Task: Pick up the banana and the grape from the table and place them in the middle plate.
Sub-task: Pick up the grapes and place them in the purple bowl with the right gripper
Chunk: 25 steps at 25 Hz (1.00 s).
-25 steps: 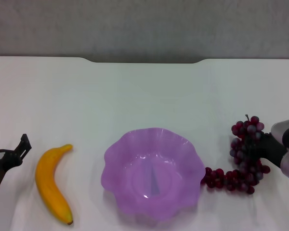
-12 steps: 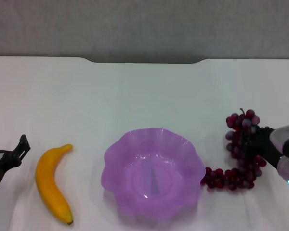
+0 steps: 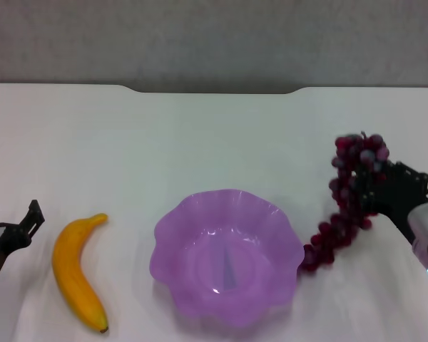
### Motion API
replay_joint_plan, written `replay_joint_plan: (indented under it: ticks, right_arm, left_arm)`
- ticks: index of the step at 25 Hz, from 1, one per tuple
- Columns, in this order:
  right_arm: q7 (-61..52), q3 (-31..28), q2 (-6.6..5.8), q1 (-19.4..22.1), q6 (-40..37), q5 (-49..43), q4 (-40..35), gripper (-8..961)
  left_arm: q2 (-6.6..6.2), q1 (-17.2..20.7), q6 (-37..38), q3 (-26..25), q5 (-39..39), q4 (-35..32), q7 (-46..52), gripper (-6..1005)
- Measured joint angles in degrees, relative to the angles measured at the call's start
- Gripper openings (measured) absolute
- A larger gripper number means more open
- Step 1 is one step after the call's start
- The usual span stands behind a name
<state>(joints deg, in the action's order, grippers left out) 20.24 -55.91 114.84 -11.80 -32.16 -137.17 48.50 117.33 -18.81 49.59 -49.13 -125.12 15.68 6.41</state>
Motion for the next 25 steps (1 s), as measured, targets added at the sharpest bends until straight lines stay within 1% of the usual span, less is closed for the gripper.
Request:
replay_joint_plan:
  ticks: [6,14,19,25]
  right_arm:
    - [-0.9,2.8,0.15,1.7,-11.8,-6.7,-0.8,303]
    - [-1.0,4.0,0.06,2.1,-22.2,-9.6,-1.2,300]
    - [-1.0,3.5,0.06,1.3,-24.8,-11.4,-1.3,299]
    - [-1.0,4.1,0.16,-1.3,-26.3,-11.4,-1.7,298]
  left_arm:
    - [0.00,-0.1,-0.1,0.0,0.0,0.0,0.0,883]
    - [0.00,-0.5,-0.1,0.0,0.1,-0.1,0.0,882]
    - [0.00,-0.6,-0.1,-0.1,0.1,-0.6,0.0,882]
    - [0.00,-0.7,-0.1,-0.1,0.1,-0.6,0.0,882]
